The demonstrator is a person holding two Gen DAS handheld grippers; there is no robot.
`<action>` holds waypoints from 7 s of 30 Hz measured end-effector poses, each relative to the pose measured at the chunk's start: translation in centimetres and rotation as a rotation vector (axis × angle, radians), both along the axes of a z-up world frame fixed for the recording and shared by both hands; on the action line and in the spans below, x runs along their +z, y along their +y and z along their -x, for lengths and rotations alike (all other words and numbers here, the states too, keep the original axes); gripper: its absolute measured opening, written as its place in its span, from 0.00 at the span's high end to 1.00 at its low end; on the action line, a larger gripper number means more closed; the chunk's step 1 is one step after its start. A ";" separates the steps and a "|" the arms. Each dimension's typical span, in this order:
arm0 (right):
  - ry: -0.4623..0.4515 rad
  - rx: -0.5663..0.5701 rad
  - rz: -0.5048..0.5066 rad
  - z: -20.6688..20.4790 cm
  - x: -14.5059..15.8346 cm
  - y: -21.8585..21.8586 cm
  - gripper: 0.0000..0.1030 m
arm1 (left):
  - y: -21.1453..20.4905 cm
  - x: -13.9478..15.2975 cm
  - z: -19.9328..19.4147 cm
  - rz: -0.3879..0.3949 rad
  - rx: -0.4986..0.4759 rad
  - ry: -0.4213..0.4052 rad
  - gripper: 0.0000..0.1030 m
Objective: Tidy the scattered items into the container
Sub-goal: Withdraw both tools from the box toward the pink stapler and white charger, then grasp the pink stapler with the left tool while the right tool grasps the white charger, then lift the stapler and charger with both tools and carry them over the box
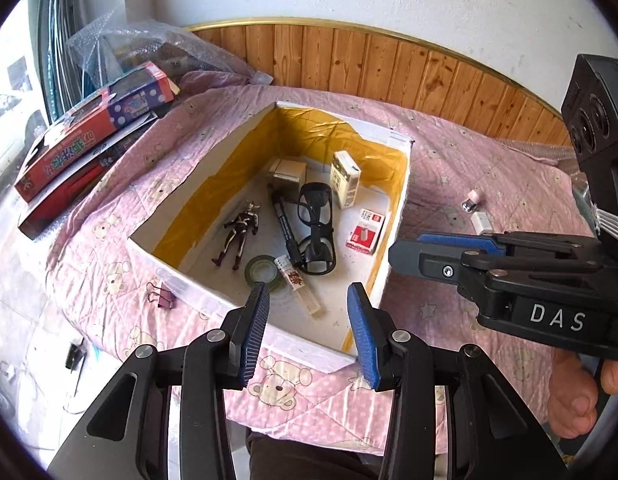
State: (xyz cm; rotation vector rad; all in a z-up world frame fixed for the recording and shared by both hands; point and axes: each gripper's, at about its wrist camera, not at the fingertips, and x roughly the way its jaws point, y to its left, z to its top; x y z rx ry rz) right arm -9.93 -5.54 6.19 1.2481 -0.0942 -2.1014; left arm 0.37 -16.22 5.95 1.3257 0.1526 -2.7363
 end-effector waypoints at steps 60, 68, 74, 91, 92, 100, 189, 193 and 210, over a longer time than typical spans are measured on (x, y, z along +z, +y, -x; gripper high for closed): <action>-0.015 -0.548 -0.063 13.0 -11.6 24.1 0.57 | 20.2 -6.9 22.3 -0.226 -0.298 -0.049 0.58; -0.015 -0.505 -0.138 16.0 -15.3 24.0 0.67 | 23.5 -9.1 26.4 -0.205 -0.363 -0.074 0.58; -0.025 -0.573 -0.042 13.6 -14.4 27.9 0.67 | 27.3 -11.8 29.1 -0.139 -0.444 -0.118 0.56; -0.091 -0.671 0.059 11.4 -15.4 32.6 0.68 | 30.0 -12.7 30.1 -0.119 -0.559 -0.134 0.81; -0.093 -0.672 0.062 11.3 -15.4 32.7 0.68 | 30.2 -12.4 29.7 -0.075 -0.550 -0.114 0.76; -0.098 -0.666 0.077 11.0 -15.5 33.0 0.68 | 31.0 -12.5 32.0 -0.085 -0.507 -0.074 0.47; -0.039 -0.620 0.020 4.0 -10.0 27.9 0.67 | 23.8 -7.1 16.9 -0.138 -0.450 -0.048 0.75; -0.021 -0.596 0.003 2.2 -9.0 25.9 0.67 | 22.2 -6.2 14.0 -0.147 -0.437 -0.036 0.75; 0.061 -0.481 -0.057 -2.7 -5.6 18.9 0.67 | 16.2 -3.1 5.0 -0.191 -0.349 0.033 0.75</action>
